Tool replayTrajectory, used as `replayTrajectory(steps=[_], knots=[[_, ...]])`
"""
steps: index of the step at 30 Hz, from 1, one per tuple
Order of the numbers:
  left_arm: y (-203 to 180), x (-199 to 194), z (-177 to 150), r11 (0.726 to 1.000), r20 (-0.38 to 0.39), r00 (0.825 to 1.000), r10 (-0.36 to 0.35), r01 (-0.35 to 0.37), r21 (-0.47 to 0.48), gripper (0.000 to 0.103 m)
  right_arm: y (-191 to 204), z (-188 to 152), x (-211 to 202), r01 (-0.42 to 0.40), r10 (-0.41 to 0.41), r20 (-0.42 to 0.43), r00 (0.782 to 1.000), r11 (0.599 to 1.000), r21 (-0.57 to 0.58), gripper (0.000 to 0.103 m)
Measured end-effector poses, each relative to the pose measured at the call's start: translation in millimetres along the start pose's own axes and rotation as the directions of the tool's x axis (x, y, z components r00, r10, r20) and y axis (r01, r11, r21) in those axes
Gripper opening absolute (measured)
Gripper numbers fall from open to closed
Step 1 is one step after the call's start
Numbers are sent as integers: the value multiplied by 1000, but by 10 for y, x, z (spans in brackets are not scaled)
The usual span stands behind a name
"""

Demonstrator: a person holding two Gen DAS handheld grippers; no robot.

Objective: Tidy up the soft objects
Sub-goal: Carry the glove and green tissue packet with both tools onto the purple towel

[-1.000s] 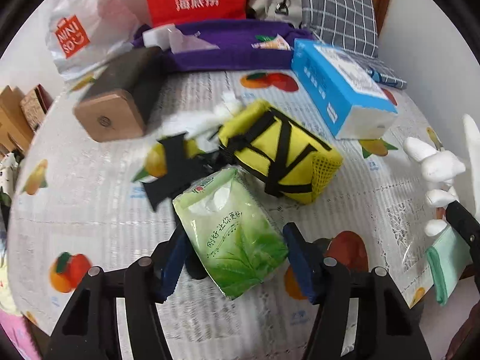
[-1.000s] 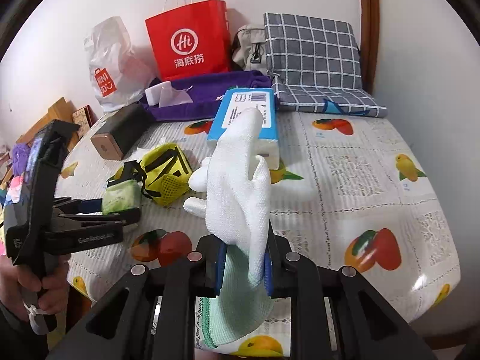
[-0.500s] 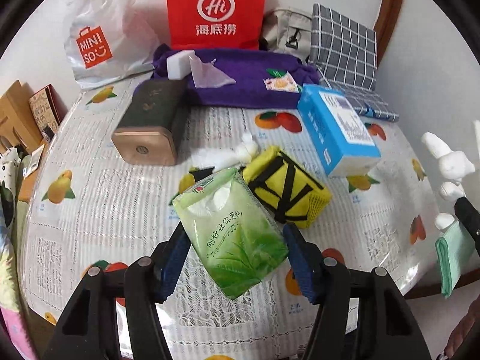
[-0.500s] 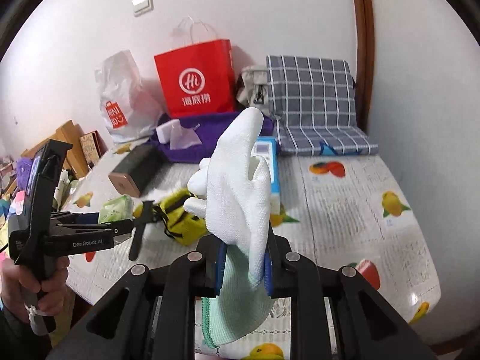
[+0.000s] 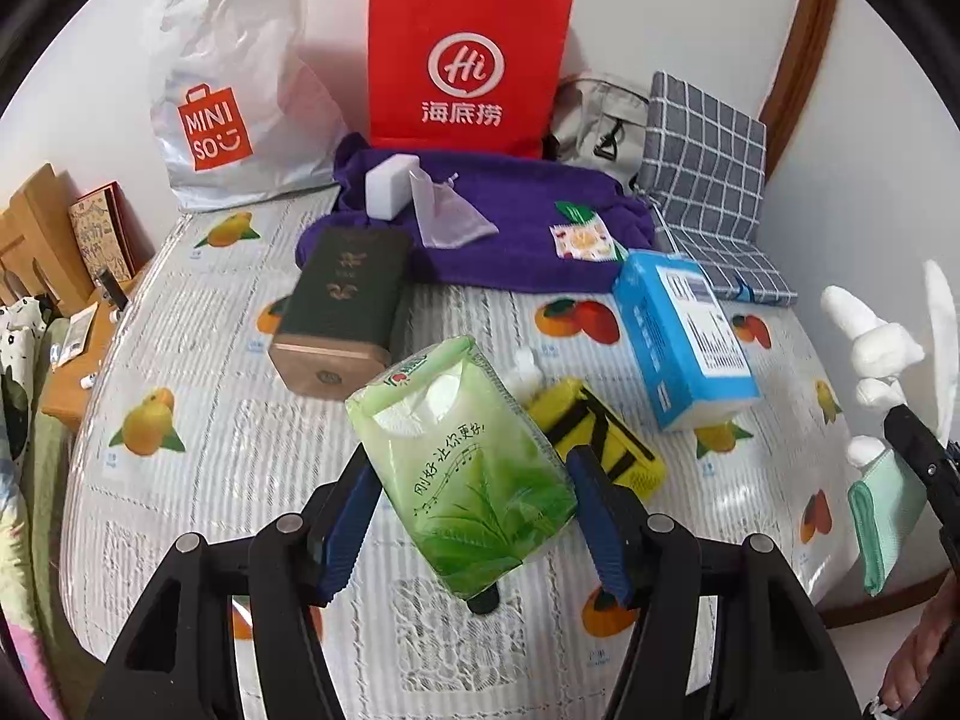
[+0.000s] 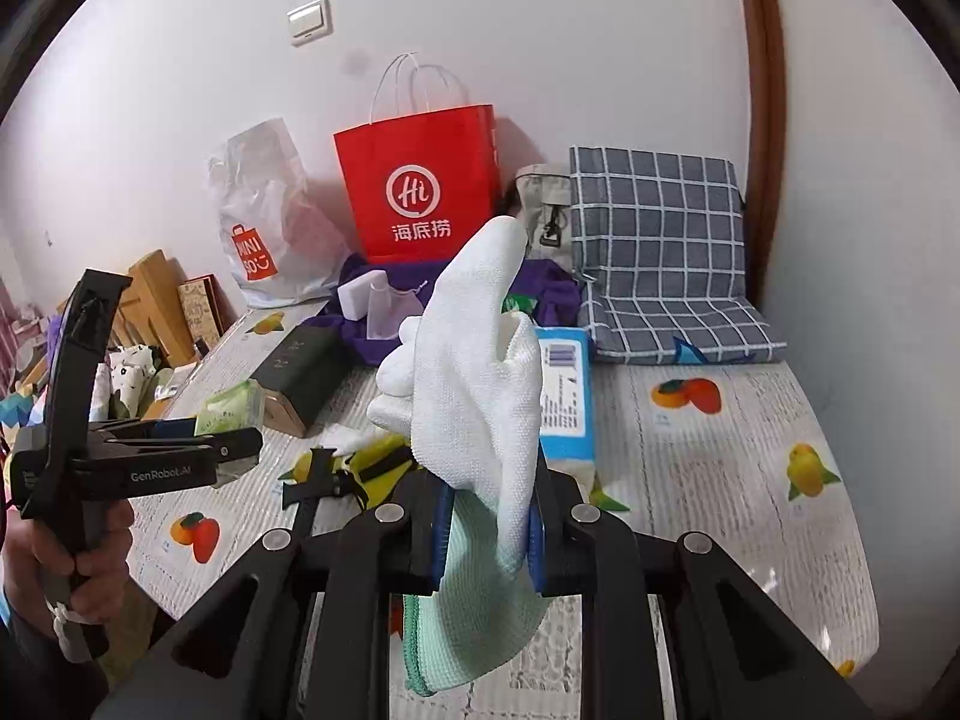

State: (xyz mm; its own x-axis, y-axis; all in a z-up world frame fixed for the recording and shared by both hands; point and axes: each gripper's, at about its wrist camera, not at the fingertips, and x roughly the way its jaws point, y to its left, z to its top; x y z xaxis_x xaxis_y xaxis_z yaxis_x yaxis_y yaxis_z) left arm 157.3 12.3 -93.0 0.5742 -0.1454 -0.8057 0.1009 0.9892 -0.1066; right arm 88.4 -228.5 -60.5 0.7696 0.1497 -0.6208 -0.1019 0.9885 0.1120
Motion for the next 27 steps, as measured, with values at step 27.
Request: replayTrajectory(steps=[27], knots=[[397,706,1079,992,2,1000,-1,1,-130,61,-259,965,1161,-29,29,-37,999,1000,3,20]])
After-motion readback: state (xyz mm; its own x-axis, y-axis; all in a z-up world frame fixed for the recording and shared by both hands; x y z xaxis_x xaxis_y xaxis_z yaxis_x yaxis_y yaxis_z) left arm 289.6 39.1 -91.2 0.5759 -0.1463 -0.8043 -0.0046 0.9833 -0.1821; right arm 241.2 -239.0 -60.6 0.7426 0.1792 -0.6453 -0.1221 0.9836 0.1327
